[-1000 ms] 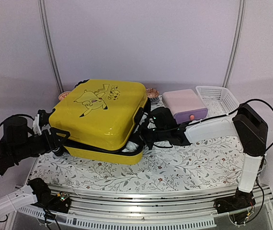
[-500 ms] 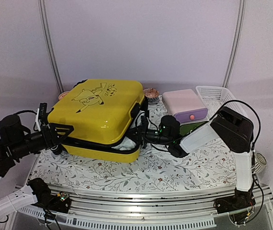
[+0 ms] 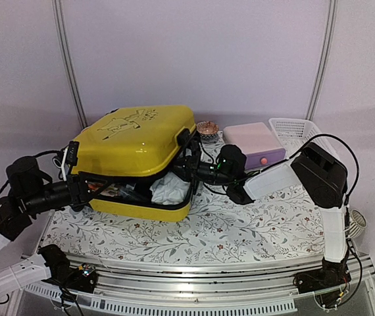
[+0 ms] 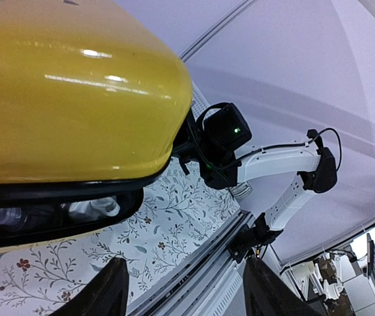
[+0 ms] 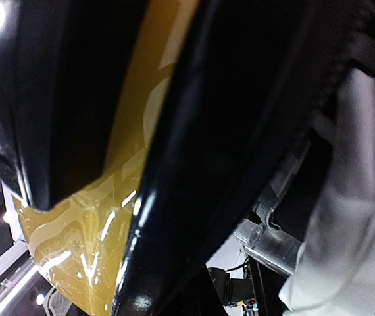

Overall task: Open, take out, and arrange the luggage
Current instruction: Open the luggage at the center of the board.

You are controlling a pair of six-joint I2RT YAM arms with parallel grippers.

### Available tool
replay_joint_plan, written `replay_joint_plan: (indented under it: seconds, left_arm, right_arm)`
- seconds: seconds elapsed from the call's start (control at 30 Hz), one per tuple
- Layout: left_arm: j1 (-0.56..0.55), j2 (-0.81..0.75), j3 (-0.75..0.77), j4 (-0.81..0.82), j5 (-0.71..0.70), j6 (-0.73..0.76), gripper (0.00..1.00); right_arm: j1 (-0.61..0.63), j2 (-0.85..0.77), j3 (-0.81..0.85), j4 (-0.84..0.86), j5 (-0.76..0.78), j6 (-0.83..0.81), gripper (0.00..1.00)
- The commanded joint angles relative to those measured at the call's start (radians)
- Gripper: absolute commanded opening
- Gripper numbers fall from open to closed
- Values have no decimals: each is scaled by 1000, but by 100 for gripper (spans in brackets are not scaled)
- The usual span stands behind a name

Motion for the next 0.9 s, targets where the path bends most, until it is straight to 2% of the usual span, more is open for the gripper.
replay_joint_plan:
  seconds: [0.0,0.23,0.33,0.4,0.47,0.6,0.87]
  left_arm:
    - [9,31,-25,80,61,18,61]
    - [9,48,-90,141,32,4,60]
    - [9,68,-95,131,-139,-5,61]
    - [12,94,-102,181,-220,-17,62]
    - [20,131,-107,251,-272,-40,69]
    - [54,220,-118,425,-244,-46,78]
    - [160,396,-37,555,-189,50,80]
  right_arm:
    - [-16,-83,103,68,5,-71,1]
    - [-36,-82,184,-18,-10,-122,1]
    - [-38,-80,200,-32,-13,-132,1]
    - [-40,-77,209,-41,-13,-140,1]
    - [-42,-78,212,-47,-13,-142,1]
    - [-50,-83,226,-68,-18,-144,1]
    - [-72,-112,262,-154,-16,-206,2]
